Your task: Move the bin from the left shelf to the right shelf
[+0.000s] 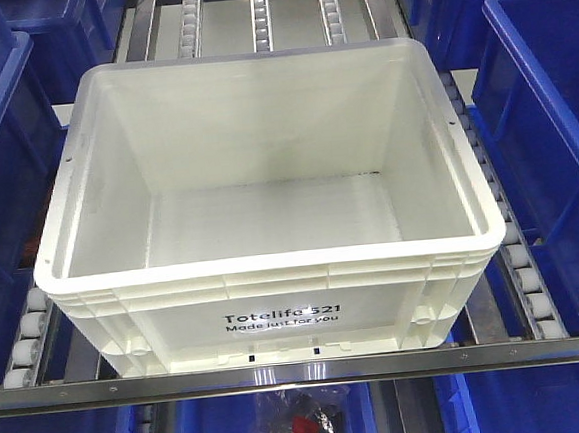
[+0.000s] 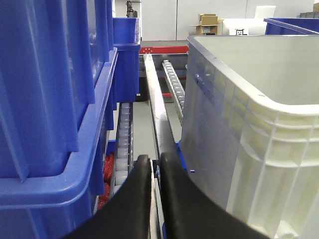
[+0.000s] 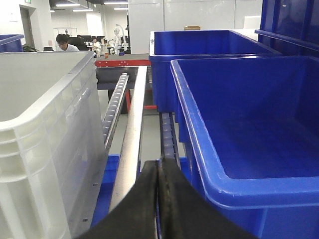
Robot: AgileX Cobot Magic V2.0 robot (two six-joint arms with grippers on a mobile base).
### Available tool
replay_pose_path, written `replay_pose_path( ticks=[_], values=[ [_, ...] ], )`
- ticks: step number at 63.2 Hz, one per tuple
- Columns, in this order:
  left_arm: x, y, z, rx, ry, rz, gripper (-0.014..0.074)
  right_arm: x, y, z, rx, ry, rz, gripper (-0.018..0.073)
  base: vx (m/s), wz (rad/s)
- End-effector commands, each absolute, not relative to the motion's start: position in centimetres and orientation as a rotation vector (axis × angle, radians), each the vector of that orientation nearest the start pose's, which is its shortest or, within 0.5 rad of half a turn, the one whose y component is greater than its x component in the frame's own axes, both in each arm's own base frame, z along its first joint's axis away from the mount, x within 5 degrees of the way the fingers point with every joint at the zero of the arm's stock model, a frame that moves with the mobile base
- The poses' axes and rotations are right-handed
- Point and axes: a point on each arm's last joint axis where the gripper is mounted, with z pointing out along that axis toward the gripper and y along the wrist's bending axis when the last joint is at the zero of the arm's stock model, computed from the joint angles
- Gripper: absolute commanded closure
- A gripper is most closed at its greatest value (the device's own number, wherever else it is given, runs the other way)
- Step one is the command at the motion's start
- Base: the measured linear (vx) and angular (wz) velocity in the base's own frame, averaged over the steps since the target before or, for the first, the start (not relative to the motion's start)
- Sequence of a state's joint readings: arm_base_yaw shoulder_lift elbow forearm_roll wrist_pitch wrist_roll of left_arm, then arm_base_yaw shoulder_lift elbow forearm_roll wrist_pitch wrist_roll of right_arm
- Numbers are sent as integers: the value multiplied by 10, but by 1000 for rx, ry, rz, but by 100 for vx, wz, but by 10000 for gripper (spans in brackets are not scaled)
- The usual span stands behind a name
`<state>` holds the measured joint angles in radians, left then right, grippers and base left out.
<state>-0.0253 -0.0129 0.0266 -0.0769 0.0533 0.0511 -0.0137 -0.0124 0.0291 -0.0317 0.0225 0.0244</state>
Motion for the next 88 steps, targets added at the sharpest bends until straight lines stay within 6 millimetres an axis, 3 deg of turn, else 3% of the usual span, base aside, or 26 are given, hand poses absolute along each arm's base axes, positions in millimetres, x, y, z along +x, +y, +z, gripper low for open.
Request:
replay_pose_path(
  ticks=[1,60,70,88],
  values=[
    [54,-1,215,-10,1441,-56,565,56,-1,206,-10,1447,-29,568,0,0],
    [54,-1,218,-12,1413,-55,565,55,0,210,-21,1402,-39,568,0,0],
    [49,-1,241,-16,1332,-60,565,51,0,231,-6,1329,-22,568,0,0],
    [21,-1,316,-5,1186,-67,565,38,-1,301,-34,1334,-73,568,0,0]
  ],
)
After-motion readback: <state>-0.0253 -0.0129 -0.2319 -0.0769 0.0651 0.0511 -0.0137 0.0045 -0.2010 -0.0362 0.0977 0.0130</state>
